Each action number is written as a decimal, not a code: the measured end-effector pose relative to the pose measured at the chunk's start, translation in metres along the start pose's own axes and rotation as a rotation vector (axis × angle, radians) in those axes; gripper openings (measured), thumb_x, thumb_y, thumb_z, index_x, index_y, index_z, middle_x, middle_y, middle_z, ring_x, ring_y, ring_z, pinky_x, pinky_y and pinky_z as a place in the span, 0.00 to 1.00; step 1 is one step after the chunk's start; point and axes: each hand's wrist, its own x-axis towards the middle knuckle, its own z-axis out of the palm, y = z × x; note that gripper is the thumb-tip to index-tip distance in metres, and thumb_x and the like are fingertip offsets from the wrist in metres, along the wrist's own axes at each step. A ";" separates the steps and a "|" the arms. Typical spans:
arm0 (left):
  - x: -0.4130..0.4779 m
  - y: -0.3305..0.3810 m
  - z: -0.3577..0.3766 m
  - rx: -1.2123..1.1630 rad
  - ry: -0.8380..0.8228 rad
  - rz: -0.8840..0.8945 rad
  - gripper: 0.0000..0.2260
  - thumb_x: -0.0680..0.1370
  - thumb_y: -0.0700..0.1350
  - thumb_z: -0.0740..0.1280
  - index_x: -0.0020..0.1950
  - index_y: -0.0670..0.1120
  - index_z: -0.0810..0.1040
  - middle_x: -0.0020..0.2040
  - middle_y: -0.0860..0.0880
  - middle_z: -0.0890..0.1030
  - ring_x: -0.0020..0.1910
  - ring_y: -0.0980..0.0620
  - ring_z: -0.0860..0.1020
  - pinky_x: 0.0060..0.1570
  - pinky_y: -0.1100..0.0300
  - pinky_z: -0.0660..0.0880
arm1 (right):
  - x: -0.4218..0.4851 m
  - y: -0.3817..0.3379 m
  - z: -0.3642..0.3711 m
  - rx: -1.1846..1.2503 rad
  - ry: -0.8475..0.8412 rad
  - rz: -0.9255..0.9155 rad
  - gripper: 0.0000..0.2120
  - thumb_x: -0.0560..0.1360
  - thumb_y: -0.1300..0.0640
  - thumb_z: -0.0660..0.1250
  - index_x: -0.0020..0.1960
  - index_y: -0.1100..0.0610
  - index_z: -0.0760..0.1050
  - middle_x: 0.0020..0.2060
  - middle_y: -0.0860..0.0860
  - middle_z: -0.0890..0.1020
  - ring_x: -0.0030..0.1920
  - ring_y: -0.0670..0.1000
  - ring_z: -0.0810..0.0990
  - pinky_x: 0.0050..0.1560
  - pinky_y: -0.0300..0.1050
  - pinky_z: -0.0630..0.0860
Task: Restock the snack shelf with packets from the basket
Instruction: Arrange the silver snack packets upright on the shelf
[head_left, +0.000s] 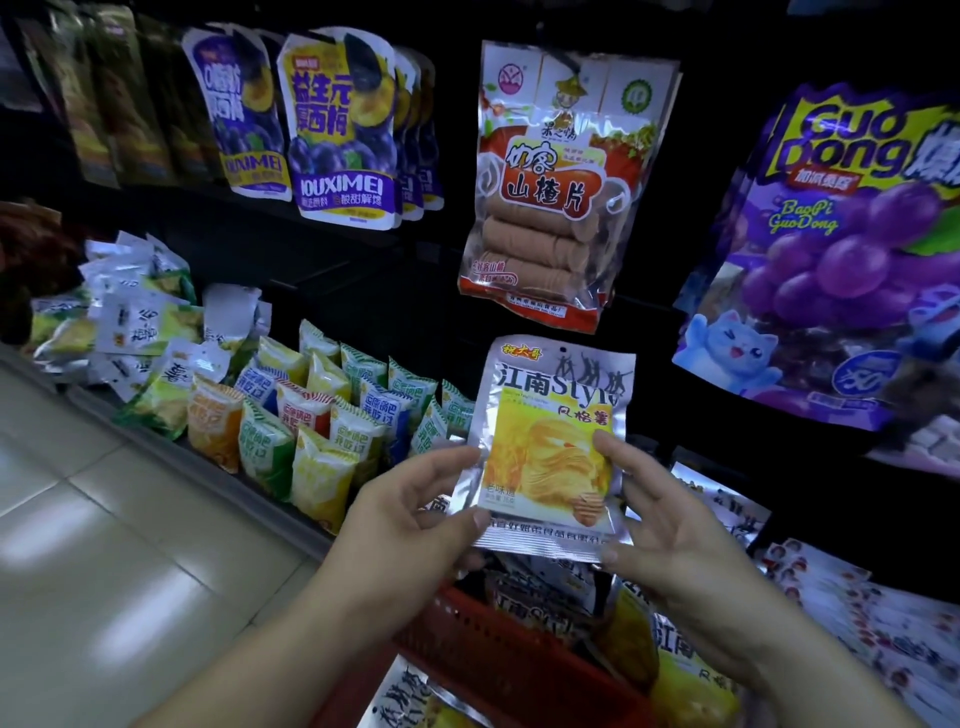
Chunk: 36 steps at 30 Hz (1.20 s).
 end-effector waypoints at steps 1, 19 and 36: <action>0.001 0.000 -0.002 0.034 0.002 -0.005 0.21 0.78 0.41 0.74 0.66 0.61 0.78 0.66 0.57 0.76 0.42 0.47 0.87 0.47 0.52 0.85 | -0.002 -0.002 -0.002 0.000 -0.013 0.015 0.43 0.76 0.78 0.66 0.73 0.34 0.70 0.66 0.24 0.71 0.60 0.25 0.74 0.59 0.40 0.80; -0.014 0.000 0.027 0.568 -0.005 0.466 0.25 0.80 0.62 0.65 0.76 0.67 0.65 0.71 0.69 0.67 0.70 0.66 0.67 0.64 0.61 0.73 | -0.006 0.009 0.038 -0.074 0.032 -0.056 0.34 0.74 0.70 0.72 0.67 0.35 0.77 0.64 0.46 0.81 0.61 0.49 0.83 0.51 0.48 0.84; -0.003 0.003 0.015 -0.097 -0.046 0.050 0.22 0.75 0.41 0.75 0.62 0.65 0.79 0.49 0.43 0.85 0.50 0.42 0.84 0.55 0.45 0.81 | 0.007 0.010 0.023 0.162 0.210 -0.077 0.16 0.75 0.70 0.71 0.55 0.51 0.82 0.49 0.54 0.86 0.44 0.56 0.82 0.39 0.46 0.81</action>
